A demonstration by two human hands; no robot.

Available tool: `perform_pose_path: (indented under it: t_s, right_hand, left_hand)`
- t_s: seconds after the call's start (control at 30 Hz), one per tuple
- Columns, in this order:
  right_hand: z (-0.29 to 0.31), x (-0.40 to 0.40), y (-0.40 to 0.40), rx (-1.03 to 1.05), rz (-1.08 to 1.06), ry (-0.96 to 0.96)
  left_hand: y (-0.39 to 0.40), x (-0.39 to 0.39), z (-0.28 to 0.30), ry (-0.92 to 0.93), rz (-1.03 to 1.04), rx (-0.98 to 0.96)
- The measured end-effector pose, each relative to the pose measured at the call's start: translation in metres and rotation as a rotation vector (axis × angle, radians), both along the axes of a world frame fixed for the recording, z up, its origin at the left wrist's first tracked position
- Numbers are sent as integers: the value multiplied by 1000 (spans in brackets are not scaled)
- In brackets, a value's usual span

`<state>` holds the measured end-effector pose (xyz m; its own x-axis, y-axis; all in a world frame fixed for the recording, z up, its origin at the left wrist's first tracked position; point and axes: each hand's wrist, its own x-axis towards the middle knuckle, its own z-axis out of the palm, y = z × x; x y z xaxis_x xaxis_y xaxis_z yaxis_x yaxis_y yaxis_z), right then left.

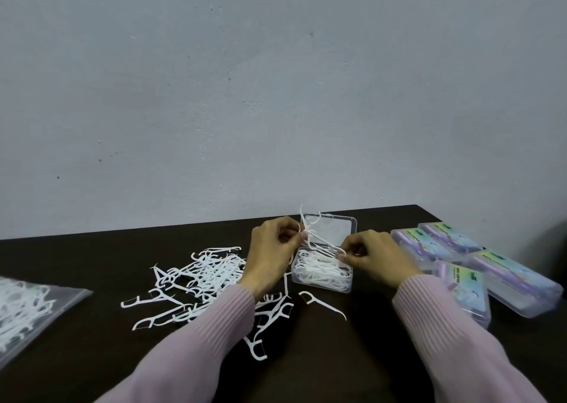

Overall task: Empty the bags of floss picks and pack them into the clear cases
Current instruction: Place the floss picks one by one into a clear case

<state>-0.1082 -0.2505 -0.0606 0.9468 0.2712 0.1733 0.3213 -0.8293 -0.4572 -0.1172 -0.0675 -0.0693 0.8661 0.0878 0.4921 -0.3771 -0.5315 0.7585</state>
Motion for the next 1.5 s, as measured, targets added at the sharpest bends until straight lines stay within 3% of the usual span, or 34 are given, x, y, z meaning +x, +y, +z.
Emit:
perform_pose_path:
  t_s: [0.3, 0.53, 0.73, 0.9, 1.0, 1.13, 1.37, 1.5]
  right_hand:
    - [5, -5, 6, 193, 112, 8]
    - [-2, -5, 15, 126, 70, -142]
    - [4, -4, 8, 216, -28, -227]
    - [7, -3, 2, 302, -196, -310]
    - [5, -2, 2, 290, -210, -251]
    - [1, -3, 4, 231, -183, -127]
    - [2, -5, 5, 146, -108, -139]
    - [-1, -4, 7, 156, -70, -145]
  left_hand:
    - [-3, 1, -3, 12, 1, -55]
    - [-5, 1, 2, -5, -41, -146]
    - [-2, 0, 2, -52, -7, -144]
    - [-11, -3, -3, -122, -67, 124]
    - [-16, -4, -10, -162, -48, 419]
    - [-17, -1, -13, -202, -67, 627]
    - [-7, 3, -20, -120, -209, 321]
    - [9, 5, -15, -87, -200, 275]
